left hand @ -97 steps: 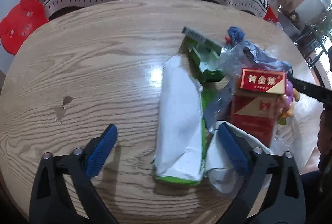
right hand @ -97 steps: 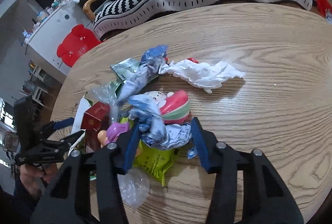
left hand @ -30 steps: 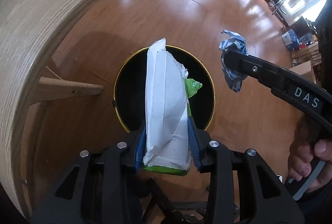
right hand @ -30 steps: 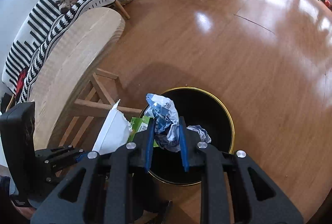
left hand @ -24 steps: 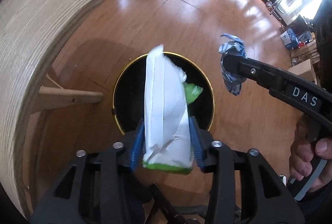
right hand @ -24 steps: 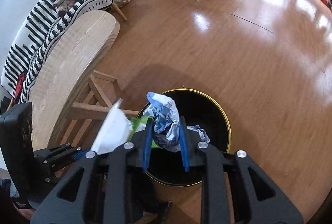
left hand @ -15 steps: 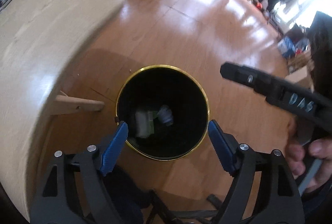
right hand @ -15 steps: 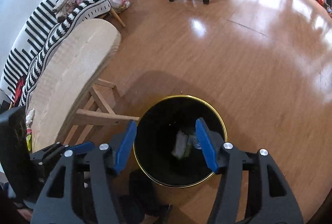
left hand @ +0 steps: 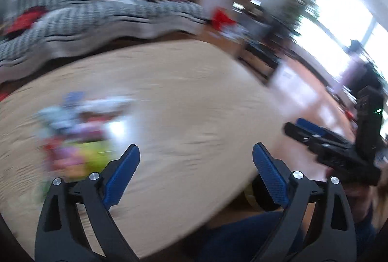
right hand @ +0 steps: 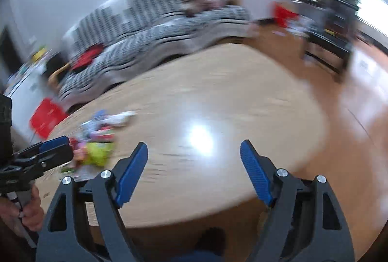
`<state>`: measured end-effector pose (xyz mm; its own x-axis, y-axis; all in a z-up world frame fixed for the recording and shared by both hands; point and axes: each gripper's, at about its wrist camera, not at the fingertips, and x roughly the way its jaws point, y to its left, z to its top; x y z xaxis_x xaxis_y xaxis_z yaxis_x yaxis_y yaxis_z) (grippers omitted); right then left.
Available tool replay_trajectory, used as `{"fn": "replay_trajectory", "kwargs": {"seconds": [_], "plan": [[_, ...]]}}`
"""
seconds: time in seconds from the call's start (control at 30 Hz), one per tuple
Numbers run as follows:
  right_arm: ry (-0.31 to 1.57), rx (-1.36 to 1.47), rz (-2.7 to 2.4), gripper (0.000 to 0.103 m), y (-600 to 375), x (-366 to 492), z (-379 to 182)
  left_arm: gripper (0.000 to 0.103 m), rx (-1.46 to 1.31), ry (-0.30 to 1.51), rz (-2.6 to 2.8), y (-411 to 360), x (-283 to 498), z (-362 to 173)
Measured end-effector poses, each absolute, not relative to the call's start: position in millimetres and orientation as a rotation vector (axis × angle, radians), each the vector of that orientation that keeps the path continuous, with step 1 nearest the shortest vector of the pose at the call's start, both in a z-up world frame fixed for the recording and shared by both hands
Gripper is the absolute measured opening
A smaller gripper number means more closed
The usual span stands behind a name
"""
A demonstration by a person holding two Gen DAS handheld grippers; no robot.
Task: Collect trash
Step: 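Return both tools to the table above the trash pile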
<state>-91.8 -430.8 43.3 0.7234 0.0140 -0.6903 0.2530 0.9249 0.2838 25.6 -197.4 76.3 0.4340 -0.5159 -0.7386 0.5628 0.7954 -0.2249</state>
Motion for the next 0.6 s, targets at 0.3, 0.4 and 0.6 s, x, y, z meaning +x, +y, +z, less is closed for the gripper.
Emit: {"fn": "replay_trajectory", "kwargs": {"seconds": [0.3,0.4,0.6], "plan": [[0.827,0.295,0.180,0.076,-266.3,15.3,33.6,0.092,0.063,0.891,-0.374,-29.0,36.1,39.9],[0.839,0.305,0.210,0.076,-241.4,34.2,24.8,0.093,0.055,0.897,-0.374,-17.3,29.0,21.2],[0.901,0.311,0.248,0.076,-212.3,60.1,9.5,0.093,0.055,0.963,-0.398,-18.4,43.3,-10.1]]}}
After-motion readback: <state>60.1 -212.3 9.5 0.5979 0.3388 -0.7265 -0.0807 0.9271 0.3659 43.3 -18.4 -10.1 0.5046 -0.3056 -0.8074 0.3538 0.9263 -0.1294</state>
